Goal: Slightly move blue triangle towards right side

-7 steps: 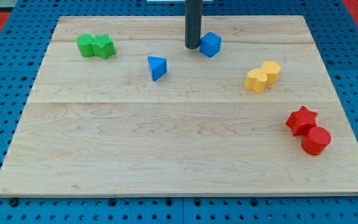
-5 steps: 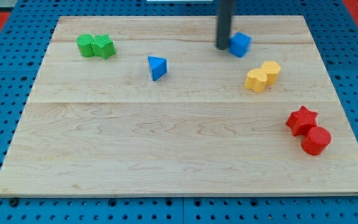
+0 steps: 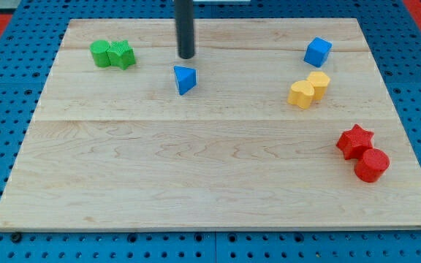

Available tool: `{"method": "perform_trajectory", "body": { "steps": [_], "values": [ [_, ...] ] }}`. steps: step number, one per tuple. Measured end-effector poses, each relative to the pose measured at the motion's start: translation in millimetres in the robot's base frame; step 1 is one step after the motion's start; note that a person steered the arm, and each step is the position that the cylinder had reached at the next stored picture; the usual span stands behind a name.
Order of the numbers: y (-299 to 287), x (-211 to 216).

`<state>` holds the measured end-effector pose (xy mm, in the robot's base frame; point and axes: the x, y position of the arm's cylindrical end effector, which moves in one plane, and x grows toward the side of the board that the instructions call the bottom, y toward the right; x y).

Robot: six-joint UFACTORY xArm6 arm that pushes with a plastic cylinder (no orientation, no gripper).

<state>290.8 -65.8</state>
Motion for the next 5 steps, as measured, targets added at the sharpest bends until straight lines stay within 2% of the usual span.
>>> {"method": "perform_trajectory", "body": {
  "steps": [1, 3, 5],
  "values": [
    [-29.3, 0.0],
    [-29.3, 71.1],
    [-17.5, 82.9]
  ]
}}
